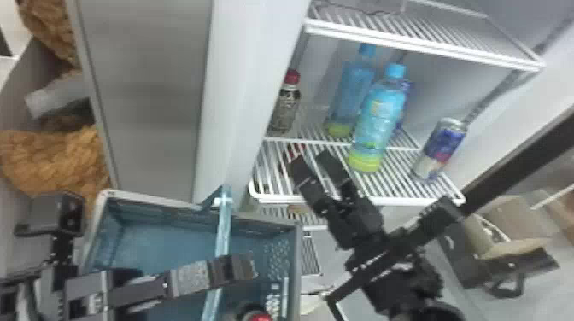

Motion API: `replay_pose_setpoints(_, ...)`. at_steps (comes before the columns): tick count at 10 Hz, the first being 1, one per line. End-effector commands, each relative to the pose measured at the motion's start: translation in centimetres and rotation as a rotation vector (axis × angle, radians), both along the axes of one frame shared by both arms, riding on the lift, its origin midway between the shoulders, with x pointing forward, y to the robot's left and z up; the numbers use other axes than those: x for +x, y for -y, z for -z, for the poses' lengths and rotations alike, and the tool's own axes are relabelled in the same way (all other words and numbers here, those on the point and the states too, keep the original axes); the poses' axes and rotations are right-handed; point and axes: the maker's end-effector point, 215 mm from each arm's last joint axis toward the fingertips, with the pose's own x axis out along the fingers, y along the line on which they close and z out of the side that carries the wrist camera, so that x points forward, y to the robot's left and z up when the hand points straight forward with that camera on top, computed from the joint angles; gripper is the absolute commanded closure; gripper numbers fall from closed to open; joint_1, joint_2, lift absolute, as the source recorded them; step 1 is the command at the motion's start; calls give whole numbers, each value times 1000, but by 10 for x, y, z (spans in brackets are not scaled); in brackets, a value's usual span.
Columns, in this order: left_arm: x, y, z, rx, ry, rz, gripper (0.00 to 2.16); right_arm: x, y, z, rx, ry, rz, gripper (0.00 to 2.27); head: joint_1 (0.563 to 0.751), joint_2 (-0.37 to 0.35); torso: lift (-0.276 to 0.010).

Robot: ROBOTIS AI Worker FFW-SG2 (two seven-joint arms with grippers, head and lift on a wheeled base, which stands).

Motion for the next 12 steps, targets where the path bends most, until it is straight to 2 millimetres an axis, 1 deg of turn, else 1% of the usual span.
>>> replay_pose_setpoints(1, 0, 0, -2, -3, 7, 2, 1207, 13, 6, -1, 12, 28, 7, 147, 695, -350, 0)
replay_pose_setpoints(3, -1, 2, -5, -12, 9, 6, 1207, 23, 8, 3, 4, 28, 12, 150, 695, -350, 0)
replay_pose_setpoints(4, -2, 1, -3, -13, -1, 2, 1207, 23, 8, 7, 4, 21, 13, 150, 695, -350, 0)
replay_pose_setpoints(6, -1, -1, -3, -12, -1, -3, 1207, 22, 8, 8, 4, 18, 13, 150, 695, -350, 0)
replay_pose_setpoints(7, -1, 0, -3, -14, -1, -4, 1207, 23, 9, 5, 4, 24, 15, 150, 695, -350, 0)
replay_pose_setpoints(10, -1, -1, -3, -12, -1, -3, 1207, 21, 13, -14, -6, 64, 23, 150, 695, -350, 0)
replay_pose_setpoints(12, -1, -1, -3, -14, -2, -3, 1207, 19, 16, -21, -7, 77, 27, 150, 695, -350, 0)
